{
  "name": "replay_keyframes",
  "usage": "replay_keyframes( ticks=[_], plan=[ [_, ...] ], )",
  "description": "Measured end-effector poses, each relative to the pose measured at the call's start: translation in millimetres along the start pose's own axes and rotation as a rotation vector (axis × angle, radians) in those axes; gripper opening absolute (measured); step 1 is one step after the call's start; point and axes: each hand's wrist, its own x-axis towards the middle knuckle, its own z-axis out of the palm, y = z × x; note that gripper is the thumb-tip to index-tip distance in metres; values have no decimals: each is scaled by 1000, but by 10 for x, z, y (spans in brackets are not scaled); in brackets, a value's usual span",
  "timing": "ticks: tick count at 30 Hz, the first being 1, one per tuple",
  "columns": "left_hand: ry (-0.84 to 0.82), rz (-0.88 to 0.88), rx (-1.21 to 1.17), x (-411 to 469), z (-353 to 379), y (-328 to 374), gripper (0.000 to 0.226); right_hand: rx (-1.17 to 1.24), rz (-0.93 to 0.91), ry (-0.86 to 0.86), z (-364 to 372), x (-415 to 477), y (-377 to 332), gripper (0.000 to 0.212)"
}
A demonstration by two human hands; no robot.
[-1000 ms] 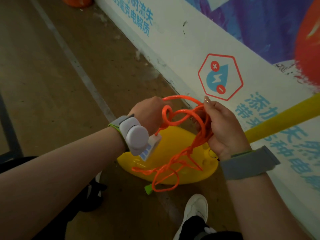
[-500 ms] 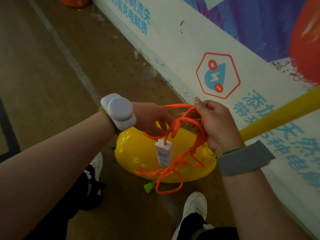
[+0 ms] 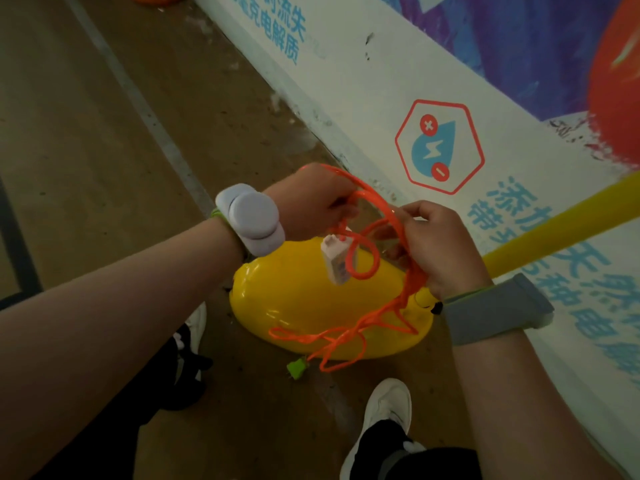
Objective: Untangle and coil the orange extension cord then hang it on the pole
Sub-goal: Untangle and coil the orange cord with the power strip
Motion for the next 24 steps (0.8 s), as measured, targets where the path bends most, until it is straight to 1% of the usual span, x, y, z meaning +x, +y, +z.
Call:
replay_keyframes(
  ticks=[2,4,6,8,9,11,12,14,17,19,22,24],
  plan=[
    [10,75,-27,-24,-63,-14,21,27,13,-34,-34,14,19,12],
    [69,141,-66,-63,-136,4,28,40,9,-41,-74,27,39,10],
    [143,186,-78,-77,-196,7,26,25,3,-30,-103,38,57,11],
    [188,197,-82,-70,-222,16,21,16,7,-38,-116,47,55,6],
    [204,190,-70,-68,-215,34,23,22,19,-56,-111,48,47,3],
    [261,160,-59,-78,-157,88,33,-16,38,-123,-89,53,45,13],
    [283,138,-84,-90,-122,122,37,-82,30,-165,-80,52,45,19],
    [282,103,-144,-101,-59,170,34,-181,-7,-252,-70,26,30,22],
    [231,93,-97,-90,-3,148,18,-66,-12,-359,16,-53,2,10],
    [246,143,-77,-91,-15,140,12,42,14,-326,95,-97,1,17],
    [339,221,-121,-89,-66,154,21,165,34,-292,132,-82,11,20],
    [400,225,-175,-78,-91,150,26,225,63,-286,113,-52,25,19]
  ],
)
